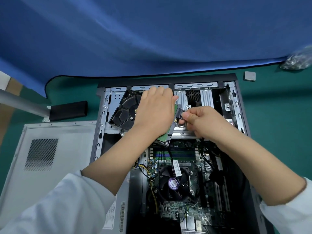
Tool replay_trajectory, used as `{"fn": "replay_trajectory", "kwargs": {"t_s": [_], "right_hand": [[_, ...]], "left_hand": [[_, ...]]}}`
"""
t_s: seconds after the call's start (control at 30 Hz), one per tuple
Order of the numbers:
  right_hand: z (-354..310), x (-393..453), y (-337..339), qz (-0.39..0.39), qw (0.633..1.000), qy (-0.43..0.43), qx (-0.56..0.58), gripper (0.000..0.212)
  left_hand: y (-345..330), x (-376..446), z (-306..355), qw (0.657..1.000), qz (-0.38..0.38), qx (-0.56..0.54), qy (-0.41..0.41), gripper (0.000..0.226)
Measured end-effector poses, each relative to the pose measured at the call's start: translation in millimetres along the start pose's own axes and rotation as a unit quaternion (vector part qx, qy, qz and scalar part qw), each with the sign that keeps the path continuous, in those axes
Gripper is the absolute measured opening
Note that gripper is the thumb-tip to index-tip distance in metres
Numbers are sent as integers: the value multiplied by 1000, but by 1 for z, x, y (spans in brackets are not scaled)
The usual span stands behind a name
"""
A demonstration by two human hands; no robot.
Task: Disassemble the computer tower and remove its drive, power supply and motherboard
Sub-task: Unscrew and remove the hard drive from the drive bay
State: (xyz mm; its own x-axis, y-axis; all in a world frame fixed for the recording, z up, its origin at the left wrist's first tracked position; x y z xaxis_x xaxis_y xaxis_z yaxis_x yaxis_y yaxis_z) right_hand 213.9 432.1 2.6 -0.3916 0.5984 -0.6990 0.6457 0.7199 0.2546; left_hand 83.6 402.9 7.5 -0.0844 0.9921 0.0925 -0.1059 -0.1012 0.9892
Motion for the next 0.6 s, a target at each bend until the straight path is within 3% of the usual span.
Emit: {"fn": "replay_trajectory", "kwargs": {"t_s": [0.1,0.27,0.6], "right_hand": [[-3,4,5,-4,1000,-3,1,31],[4,2,-4,60,997,27,-45,32],[-2,3,-1,-81,997,-16,5,24]], "left_hand": [[0,1,0,1000,-4,-6,-4,31],[2,1,1,1000,3,-8,3,28],[1,1,0,1000,2,-8,-3,25]]}}
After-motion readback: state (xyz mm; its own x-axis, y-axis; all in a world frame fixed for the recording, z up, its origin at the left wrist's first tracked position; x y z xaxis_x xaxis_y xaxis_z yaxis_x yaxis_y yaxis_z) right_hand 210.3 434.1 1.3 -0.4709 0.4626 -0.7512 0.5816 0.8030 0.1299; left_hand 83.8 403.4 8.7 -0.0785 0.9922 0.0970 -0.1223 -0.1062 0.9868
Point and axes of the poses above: each hand's wrist, its own x-axis towards the middle knuckle, its own y-axis out of the back of the hand, z = x × y, the point moved 4 cm from there along x, towards the middle knuckle, and after that the axes turned 9 degrees about -y, right-handed, at the moved point
